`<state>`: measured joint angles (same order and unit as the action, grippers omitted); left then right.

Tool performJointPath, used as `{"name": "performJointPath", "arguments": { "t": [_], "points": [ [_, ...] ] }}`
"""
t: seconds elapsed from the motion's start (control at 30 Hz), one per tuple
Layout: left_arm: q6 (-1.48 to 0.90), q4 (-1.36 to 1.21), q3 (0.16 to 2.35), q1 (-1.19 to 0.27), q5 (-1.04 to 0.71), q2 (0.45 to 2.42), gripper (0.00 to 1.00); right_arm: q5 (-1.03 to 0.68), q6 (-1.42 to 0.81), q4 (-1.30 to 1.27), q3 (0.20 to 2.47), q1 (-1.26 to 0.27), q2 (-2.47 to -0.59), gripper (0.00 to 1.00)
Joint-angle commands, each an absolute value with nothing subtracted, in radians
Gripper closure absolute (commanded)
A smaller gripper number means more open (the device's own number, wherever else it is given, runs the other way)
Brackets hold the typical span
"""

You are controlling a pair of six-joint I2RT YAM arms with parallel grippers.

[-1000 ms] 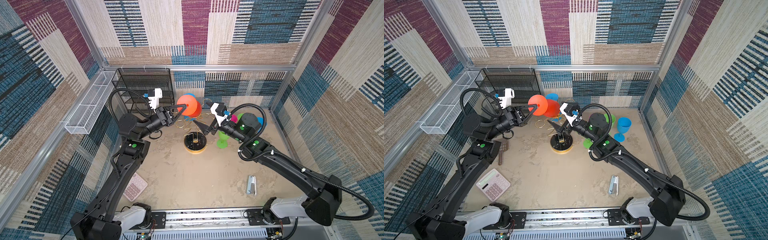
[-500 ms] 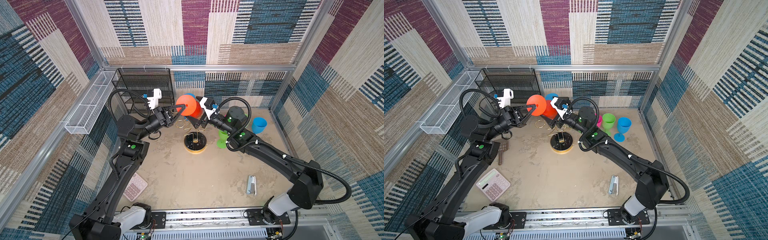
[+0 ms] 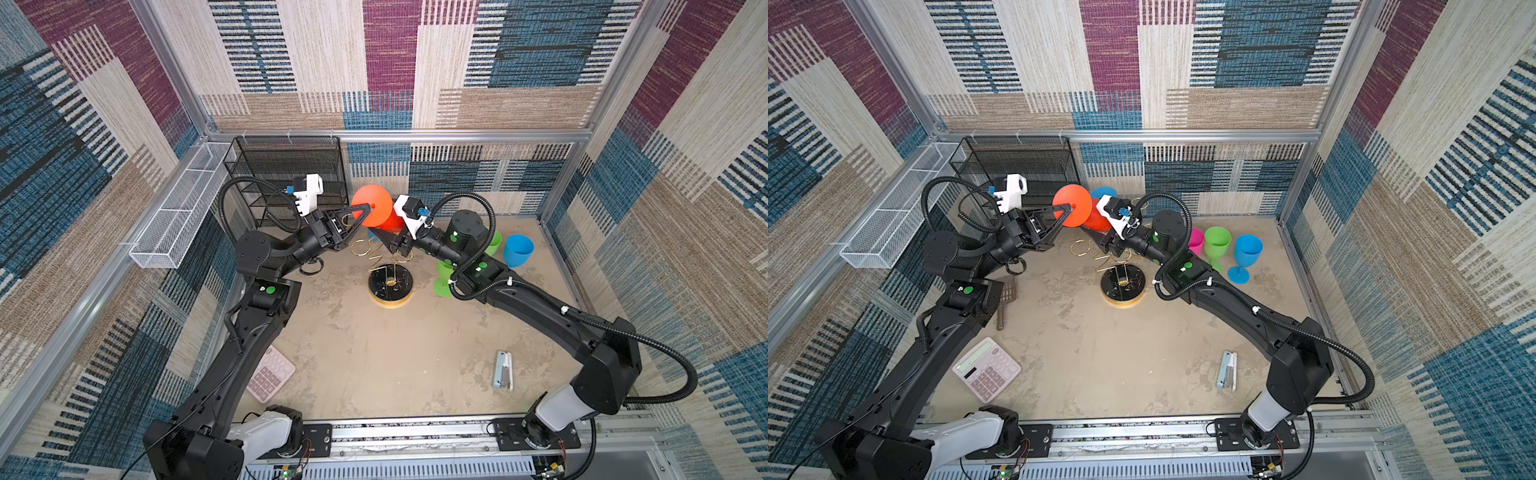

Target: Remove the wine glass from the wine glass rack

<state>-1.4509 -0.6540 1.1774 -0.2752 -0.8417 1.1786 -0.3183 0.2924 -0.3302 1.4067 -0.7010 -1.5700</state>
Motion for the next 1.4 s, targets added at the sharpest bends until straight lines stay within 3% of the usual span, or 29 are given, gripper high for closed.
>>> {"name": "performJointPath", "arguments": {
  "t": [0.0, 0.1, 0.17, 0.37, 0.53, 0.7, 0.87, 1.37],
  "points": [
    [-1.459, -0.713, 1.173, -0.269, -0.86, 1.184, 0.78, -0.291, 0.252, -0.33, 1.411, -0.701, -1.546, 0.3],
    [-1.44, -0.722, 1.172, -0.26, -0.852, 1.182, 0.56, -0.271, 0.239, -0.277, 1.418, -0.701, -1.531, 0.31],
    [-1.411, -0.733, 1.173, -0.247, -0.851, 1.179, 0.52, -0.256, 0.222, -0.235, 1.423, -0.701, -1.515, 0.33],
    [-1.255, -0.74, 1.133, -0.159, -0.804, 1.131, 0.52, -0.218, 0.182, 0.009, 1.477, -0.701, -1.449, 0.38],
    [-0.667, -0.371, 1.134, -0.164, -0.628, 1.041, 0.49, -0.195, 0.156, 0.274, 1.556, -0.705, -1.399, 0.43],
    [-0.163, -0.4, 1.07, -0.193, -0.588, 1.0, 0.48, -0.171, 0.132, 0.429, 1.594, -0.726, -1.364, 0.45],
    [0.283, -0.47, 1.011, -0.231, -0.673, 0.995, 0.49, -0.17, 0.094, 0.539, 1.651, -0.751, -1.382, 0.45],
    [0.453, -0.683, 0.974, -0.242, -0.714, 1.049, 0.52, -0.189, 0.056, 0.639, 1.657, -0.807, -1.437, 0.49]
  ]
}}
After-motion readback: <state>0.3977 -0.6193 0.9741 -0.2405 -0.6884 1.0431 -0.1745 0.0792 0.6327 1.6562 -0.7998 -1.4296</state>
